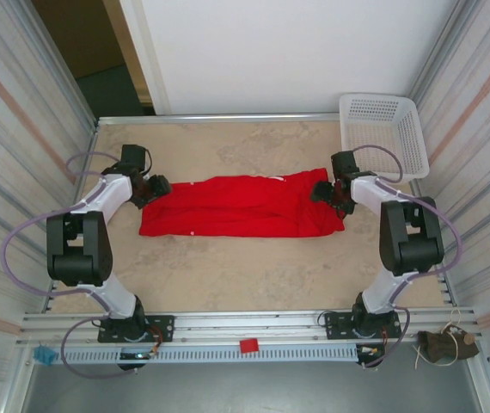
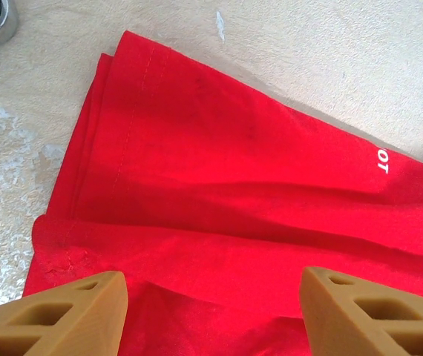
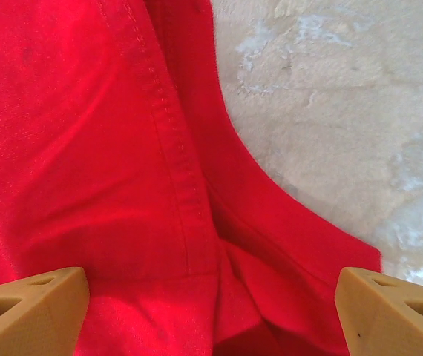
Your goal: Fold the inside-out t-shirt
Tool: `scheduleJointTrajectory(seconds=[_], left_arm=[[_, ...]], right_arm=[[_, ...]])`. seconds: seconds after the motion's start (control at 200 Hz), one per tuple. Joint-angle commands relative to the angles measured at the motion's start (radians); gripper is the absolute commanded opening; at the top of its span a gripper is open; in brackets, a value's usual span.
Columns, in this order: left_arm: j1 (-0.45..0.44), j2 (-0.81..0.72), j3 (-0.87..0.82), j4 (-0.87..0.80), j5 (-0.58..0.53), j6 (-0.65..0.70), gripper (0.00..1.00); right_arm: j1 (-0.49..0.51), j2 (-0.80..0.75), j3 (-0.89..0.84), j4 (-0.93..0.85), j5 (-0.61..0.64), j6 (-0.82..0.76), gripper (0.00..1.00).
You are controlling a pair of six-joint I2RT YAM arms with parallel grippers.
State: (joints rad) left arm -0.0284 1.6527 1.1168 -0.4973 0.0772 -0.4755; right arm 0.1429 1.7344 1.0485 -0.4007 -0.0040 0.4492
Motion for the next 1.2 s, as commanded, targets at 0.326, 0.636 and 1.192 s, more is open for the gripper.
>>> scheduleJointTrajectory(seconds=[0.326, 0.636, 1.192], left_arm=[[-0.001, -0.038, -0.001, 0.008, 0.002, -0.008, 0.62], [0.004, -0.024, 0.014, -0.001, 0.009, 0.006, 0.62], [-0.029, 0.111, 0.031, -0.026, -0.015, 0.008, 0.62]], right_arm=[[0.017, 0.090, 0.020, 0.062, -0.151, 0.001, 0.62], [0.006, 0.106, 0.018, 0.083, -0.211, 0.011, 0.08], [-0.073, -0.187, -0.020, 0.006, -0.277, 0.040, 0.00]])
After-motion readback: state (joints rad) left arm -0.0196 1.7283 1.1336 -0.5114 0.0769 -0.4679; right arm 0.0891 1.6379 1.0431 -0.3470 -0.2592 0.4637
